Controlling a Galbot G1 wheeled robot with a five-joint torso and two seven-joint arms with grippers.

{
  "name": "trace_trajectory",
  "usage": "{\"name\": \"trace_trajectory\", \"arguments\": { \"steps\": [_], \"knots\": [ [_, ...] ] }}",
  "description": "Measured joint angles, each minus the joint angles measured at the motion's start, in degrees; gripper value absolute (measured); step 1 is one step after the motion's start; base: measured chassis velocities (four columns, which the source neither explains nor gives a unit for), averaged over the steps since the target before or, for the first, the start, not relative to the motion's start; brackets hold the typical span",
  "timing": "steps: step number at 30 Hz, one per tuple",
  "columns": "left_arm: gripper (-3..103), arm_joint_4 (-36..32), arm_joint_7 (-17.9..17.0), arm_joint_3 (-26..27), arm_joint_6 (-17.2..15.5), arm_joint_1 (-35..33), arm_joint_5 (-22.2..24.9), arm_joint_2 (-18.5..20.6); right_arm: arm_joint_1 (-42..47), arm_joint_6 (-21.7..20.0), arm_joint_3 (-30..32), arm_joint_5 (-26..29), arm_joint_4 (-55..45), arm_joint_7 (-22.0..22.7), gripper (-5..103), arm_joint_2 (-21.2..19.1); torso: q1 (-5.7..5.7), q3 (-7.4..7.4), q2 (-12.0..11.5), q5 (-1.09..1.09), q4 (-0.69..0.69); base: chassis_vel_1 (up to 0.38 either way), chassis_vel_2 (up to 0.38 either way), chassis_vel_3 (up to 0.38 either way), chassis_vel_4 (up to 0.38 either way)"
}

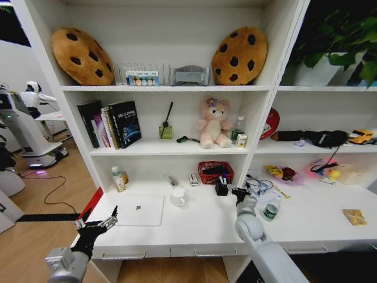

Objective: Organize the objects on the table.

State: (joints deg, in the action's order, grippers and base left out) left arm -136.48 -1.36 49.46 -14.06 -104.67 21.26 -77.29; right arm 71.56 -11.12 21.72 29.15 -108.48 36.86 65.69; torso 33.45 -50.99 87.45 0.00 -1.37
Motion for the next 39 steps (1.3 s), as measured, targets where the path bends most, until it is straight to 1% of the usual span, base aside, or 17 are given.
{"name": "trace_trajectory", "arguments": {
  "steps": [1,2,3,10,11,14,25,32,34,37,39],
  "knots": [
    [100,0.0,0.0,0.0,0.0,0.0,0.0,0.0,0.4,-0.2,0.2,0.1,-0.4,0.3,98,0.1,0.00,0.00,0.0,0.01,0.00,0.000,0.000,0.000,0.000],
    [100,0.0,0.0,0.0,0.0,0.0,0.0,0.0,4.3,-1.8,2.6,0.4,-3.4,2.6,100,0.9,0.00,0.00,0.0,-0.01,-0.01,0.000,0.000,0.000,0.000],
    [100,0.0,0.0,0.0,0.0,0.0,0.0,0.0,5.9,-2.2,3.6,0.5,-4.5,3.2,100,1.3,0.00,0.00,0.0,-0.01,-0.01,0.000,0.000,0.000,0.000],
    [100,0.0,0.0,0.0,0.0,0.0,0.0,0.0,8.8,-3.2,7.4,2.3,-5.5,3.6,100,1.5,0.00,-0.01,0.0,-0.01,0.00,0.000,0.000,0.000,0.000],
    [100,0.0,0.0,0.0,0.0,0.0,0.0,0.0,8.8,-3.6,8.1,3.4,-4.6,3.7,100,1.4,0.00,-0.01,0.0,-0.01,0.01,0.000,0.000,0.000,0.000],
    [100,0.0,0.0,0.0,0.0,0.0,0.0,0.0,8.0,-3.9,8.8,4.4,-2.8,3.7,100,1.4,0.00,-0.01,0.0,0.00,0.01,0.000,0.000,0.000,0.000],
    [100,0.0,0.0,0.0,0.0,0.0,0.0,0.0,5.8,-5.7,10.8,5.6,0.3,3.6,100,1.5,0.01,-0.01,0.0,0.00,0.01,0.000,0.000,0.000,0.000],
    [100,0.0,0.0,0.0,0.0,0.0,0.0,0.0,4.4,-6.6,11.7,7.1,1.7,5.5,100,0.9,0.01,-0.02,0.0,0.00,0.01,0.000,0.000,0.000,0.000],
    [100,0.0,0.0,0.0,0.0,0.0,0.0,0.0,3.8,-6.6,12.1,7.9,2.3,6.6,100,0.8,0.01,-0.01,0.0,0.00,0.01,0.000,0.000,0.000,0.000],
    [100,0.0,0.0,0.0,0.0,0.0,0.0,0.0,3.4,-6.7,12.4,8.7,2.9,7.0,100,0.7,0.01,-0.02,0.0,0.00,0.01,0.000,0.000,0.000,0.000],
    [100,0.0,0.0,0.0,0.0,0.0,0.0,0.0,2.3,-6.6,13.2,8.8,5.0,7.0,100,0.7,0.01,-0.01,0.0,-0.01,0.01,0.000,0.000,0.000,0.000]
  ]
}}
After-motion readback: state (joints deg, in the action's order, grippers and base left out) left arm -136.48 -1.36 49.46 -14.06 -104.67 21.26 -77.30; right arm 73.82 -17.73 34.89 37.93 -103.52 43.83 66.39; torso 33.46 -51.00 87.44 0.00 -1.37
